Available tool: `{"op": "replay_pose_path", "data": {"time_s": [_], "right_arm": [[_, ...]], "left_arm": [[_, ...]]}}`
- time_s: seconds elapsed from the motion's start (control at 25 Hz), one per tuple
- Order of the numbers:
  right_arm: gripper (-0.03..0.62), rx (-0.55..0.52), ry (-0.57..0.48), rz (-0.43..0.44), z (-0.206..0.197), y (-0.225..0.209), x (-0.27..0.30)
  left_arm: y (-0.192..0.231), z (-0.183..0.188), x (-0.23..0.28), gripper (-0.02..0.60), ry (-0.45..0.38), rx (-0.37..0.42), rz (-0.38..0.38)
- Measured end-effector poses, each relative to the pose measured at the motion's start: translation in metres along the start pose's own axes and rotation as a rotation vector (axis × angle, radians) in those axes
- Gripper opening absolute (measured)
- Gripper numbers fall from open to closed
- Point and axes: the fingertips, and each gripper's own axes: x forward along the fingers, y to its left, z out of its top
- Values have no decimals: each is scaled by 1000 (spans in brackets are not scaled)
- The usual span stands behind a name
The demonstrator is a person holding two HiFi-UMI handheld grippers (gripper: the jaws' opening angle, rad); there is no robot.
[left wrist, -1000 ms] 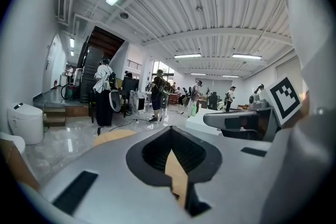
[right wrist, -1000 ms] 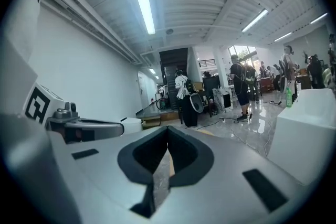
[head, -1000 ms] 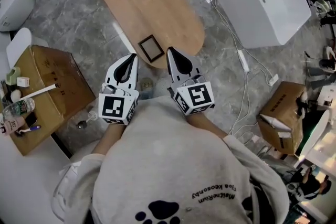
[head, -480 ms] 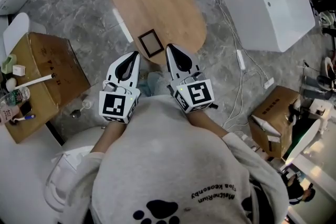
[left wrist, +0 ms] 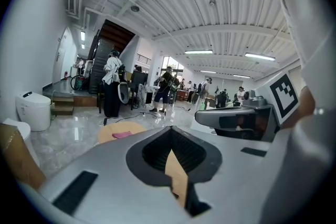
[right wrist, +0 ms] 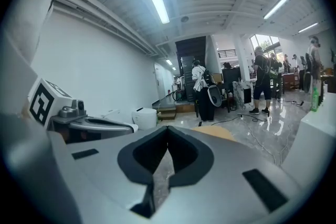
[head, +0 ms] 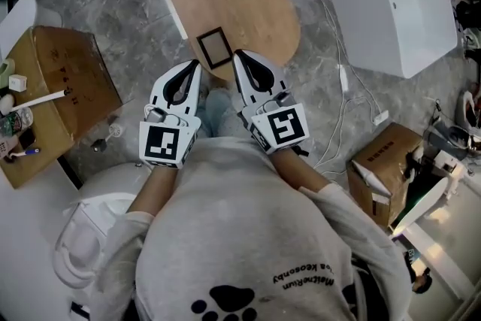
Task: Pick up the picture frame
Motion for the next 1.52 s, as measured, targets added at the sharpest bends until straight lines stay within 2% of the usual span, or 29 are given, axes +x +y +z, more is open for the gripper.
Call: {"op": "replay_pose_path", "data": {"time_s": [0.56, 0.96, 1.2, 1.52], "right_arm": [[8, -17, 65, 87, -47, -13, 21], [8, -26, 84, 112, -76, -30, 35], [8, -30, 91, 116, -99, -37, 48], [8, -12, 103, 109, -127, -46, 54]], "left_arm": [[16, -35, 31, 9, 11, -18, 44], [18, -62, 51, 9, 31, -19, 50], [30, -89, 58, 9, 35, -47, 80], [31, -115, 70, 9, 50, -63, 83]]}}
